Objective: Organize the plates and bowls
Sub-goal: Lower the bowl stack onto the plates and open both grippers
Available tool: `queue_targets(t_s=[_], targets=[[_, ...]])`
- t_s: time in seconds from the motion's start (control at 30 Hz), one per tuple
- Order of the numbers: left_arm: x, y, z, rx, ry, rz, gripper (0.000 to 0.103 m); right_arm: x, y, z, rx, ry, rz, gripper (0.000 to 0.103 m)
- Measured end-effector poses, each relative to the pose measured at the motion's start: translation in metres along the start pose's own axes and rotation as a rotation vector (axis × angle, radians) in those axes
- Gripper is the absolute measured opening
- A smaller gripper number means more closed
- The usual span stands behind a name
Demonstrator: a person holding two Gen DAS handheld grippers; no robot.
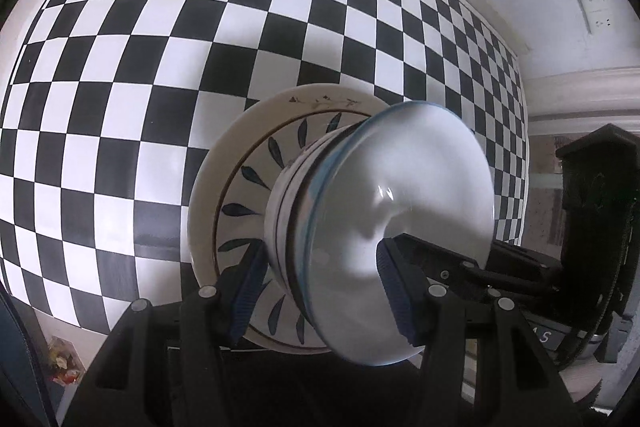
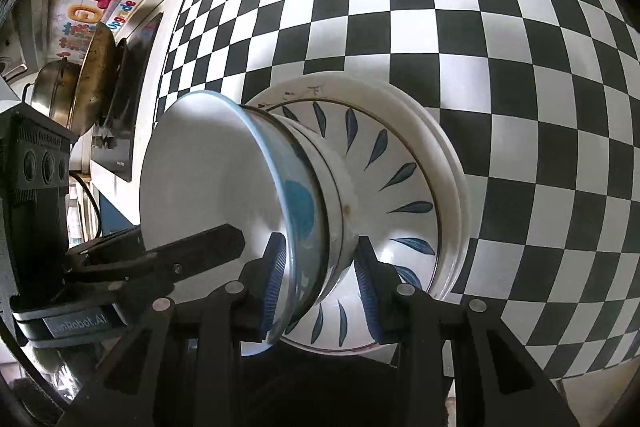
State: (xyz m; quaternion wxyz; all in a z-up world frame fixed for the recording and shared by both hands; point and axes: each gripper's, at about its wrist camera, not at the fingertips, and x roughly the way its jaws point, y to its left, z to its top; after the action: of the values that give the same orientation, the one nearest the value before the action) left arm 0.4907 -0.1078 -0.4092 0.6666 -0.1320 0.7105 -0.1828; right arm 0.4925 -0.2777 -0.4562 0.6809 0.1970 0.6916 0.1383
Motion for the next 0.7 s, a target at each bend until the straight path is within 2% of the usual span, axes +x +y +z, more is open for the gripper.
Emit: queue_targets(t_s=[0.33,0.53,0.7], targets=[[-0.002,0.0,0.001,0.006,0.0,0.004,0.053,-0.007,0.002,-0.002,0.03,-0.001,-0.037,0.037],[-0.025,-0.008,-0.002,0.057,-0.068,0.071,0.053,-0.02,0.008,-0.005,0.02,-0.039,-0.082,0.037],[-0.049,-0.014,-0.012,0.101,-0.138,0.158,0.055,-0.044,0.025,-0.012,-0.025,-0.113,-0.192,0.037]])
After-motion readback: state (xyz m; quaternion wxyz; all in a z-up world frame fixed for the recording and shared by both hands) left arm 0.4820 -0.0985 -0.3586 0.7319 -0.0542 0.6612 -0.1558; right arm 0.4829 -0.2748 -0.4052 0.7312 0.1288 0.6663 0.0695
